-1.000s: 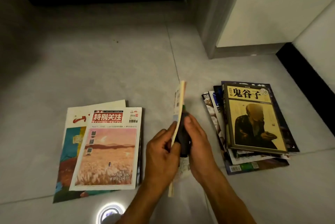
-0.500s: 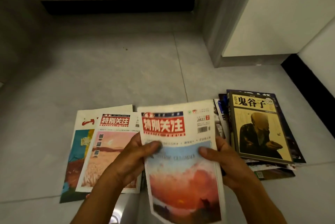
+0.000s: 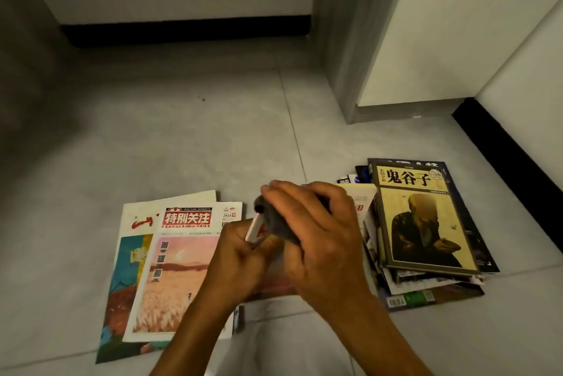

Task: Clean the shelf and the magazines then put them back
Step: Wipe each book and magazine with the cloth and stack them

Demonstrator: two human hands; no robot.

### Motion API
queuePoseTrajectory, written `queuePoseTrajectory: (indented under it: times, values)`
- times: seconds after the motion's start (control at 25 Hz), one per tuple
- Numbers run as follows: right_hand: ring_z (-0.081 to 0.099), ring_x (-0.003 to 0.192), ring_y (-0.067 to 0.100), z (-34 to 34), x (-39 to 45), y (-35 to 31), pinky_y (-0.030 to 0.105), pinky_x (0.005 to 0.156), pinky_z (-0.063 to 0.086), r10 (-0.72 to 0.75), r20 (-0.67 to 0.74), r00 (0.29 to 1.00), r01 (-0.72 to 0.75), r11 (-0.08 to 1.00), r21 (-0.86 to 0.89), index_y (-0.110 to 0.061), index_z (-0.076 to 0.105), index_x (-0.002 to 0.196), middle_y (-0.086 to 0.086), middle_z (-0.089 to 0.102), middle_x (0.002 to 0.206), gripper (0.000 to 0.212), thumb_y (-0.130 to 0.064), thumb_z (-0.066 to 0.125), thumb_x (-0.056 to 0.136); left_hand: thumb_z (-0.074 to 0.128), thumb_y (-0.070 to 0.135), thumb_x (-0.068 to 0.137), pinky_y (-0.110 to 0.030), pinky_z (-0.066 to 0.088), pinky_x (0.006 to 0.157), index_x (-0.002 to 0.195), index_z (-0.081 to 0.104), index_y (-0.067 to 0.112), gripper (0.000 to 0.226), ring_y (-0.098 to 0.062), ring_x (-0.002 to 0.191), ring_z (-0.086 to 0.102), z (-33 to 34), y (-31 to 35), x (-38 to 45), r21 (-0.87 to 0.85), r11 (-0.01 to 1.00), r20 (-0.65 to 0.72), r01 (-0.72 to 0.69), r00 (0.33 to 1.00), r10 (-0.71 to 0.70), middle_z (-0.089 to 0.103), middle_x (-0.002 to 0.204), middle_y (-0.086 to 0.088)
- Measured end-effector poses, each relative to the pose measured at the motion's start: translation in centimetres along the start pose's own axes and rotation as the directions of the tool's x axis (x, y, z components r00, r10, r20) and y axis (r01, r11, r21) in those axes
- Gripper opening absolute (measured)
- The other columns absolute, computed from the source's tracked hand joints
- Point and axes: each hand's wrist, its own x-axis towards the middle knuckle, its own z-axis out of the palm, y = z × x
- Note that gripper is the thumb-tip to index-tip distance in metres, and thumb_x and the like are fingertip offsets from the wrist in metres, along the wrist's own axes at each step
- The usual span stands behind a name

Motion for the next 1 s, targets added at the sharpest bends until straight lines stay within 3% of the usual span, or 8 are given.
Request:
queuePoseTrajectory:
  times: [0.16, 0.4, 0.52, 0.6, 0.68, 0.76, 0.8, 1.0]
  values:
    - [0.049, 0.107, 0.027, -0.9, -0.5, 5.3, 0.046, 0.081, 0.055, 0.272, -0.106, 0.956, -0.280, 0.957, -0.073, -0.012, 0.056, 0.121, 0.012, 0.068, 0.109, 0.038, -0.024, 0.047, 0.086, 0.064, 0.042, 0.070, -0.003, 0.046, 0.057, 0.085, 0.060, 0.042, 0.015, 0.014, 0.073, 0.063, -0.9, 0.0, -0.2, -0.033, 0.997, -0.021, 0.063, 0.998, -0.064, 0.062, 0.068, 0.041]
    - [0.044, 0.116, 0.023, 0.1, -1.2, 1.7, 0.032, 0.096, 0.039, 0.003, 0.019, 1.000, -0.002, 1.000, -0.018, -0.019, 0.046, 0.130, 0.004, 0.064, 0.123, 0.043, -0.018, 0.044, 0.087, 0.070, 0.013, 0.083, -0.002, 0.044, 0.057, 0.079, 0.056, 0.036, 0.027, 0.015, 0.069, 0.062, 0.1, -0.8, -0.8, -0.020, 0.999, -0.011, 0.033, 0.999, -0.034, 0.060, 0.063, 0.040]
    - [0.046, 0.116, 0.030, -0.8, -2.3, 7.5, 0.042, 0.094, 0.047, 0.264, -0.051, 0.963, -0.269, 0.950, -0.157, -0.016, 0.050, 0.128, 0.011, 0.062, 0.121, 0.042, -0.019, 0.047, 0.087, 0.069, 0.023, 0.080, -0.004, 0.046, 0.052, 0.084, 0.061, 0.034, 0.014, 0.012, 0.070, 0.064, -0.5, -0.6, -1.0, -0.098, 0.990, -0.036, 0.105, 0.993, -0.109, 0.064, 0.067, 0.036]
    - [0.052, 0.116, 0.030, -1.4, -3.1, 9.7, 0.049, 0.092, 0.052, 0.558, -0.048, 0.828, -0.558, 0.830, 0.021, -0.017, 0.055, 0.126, 0.012, 0.061, 0.122, 0.034, -0.013, 0.052, 0.092, 0.070, 0.033, 0.073, -0.010, 0.050, 0.053, 0.088, 0.065, 0.030, 0.017, 0.001, 0.075, 0.069, -0.7, -1.0, -0.9, -0.162, 0.976, -0.078, 0.148, 0.984, -0.162, 0.071, 0.074, 0.025]
    - [0.059, 0.112, 0.021, -1.8, -2.8, 9.2, 0.044, 0.088, 0.054, 0.776, 0.168, 0.607, -0.738, 0.474, 0.480, -0.026, 0.056, 0.124, 0.003, 0.064, 0.120, 0.035, -0.005, 0.050, 0.096, 0.071, 0.038, 0.065, -0.020, 0.056, 0.061, 0.095, 0.067, 0.025, 0.033, -0.011, 0.080, 0.072, -0.4, -1.1, -0.9, -0.242, 0.953, -0.122, 0.183, 0.969, -0.217, 0.074, 0.085, 0.012]
    - [0.066, 0.104, 0.018, -2.1, -2.5, 8.4, 0.033, 0.078, 0.057, 0.797, 0.382, 0.468, -0.745, 0.123, 0.656, -0.030, 0.060, 0.114, -0.006, 0.071, 0.104, 0.031, -0.008, 0.045, 0.098, 0.071, 0.037, 0.066, -0.024, 0.058, 0.063, 0.101, 0.066, 0.024, 0.038, -0.013, 0.083, 0.072, 0.3, -1.3, -1.1, -0.305, 0.928, -0.104, 0.215, 0.961, -0.257, 0.075, 0.090, 0.008]
    - [0.067, 0.100, 0.018, -2.4, -2.5, 8.3, 0.028, 0.073, 0.057, 0.790, 0.410, 0.456, -0.743, 0.085, 0.663, -0.030, 0.062, 0.109, -0.008, 0.073, 0.096, 0.026, -0.012, 0.045, 0.098, 0.071, 0.033, 0.069, -0.021, 0.057, 0.059, 0.102, 0.065, 0.024, 0.034, -0.008, 0.082, 0.072, 0.8, -1.2, -1.3, -0.339, 0.912, -0.079, 0.230, 0.959, -0.271, 0.075, 0.089, 0.011]
    - [0.068, 0.090, 0.002, -3.9, -1.6, 8.8, 0.018, 0.063, 0.055, 0.647, 0.447, 0.617, -0.752, 0.317, 0.578, -0.031, 0.059, 0.107, -0.014, 0.072, 0.095, 0.023, -0.017, 0.057, 0.090, 0.068, 0.017, 0.081, -0.011, 0.051, 0.050, 0.096, 0.059, 0.027, 0.020, 0.005, 0.075, 0.068, 1.8, -1.5, -2.0, -0.397, 0.885, -0.039, 0.244, 0.959, -0.282, 0.071, 0.076, 0.023]
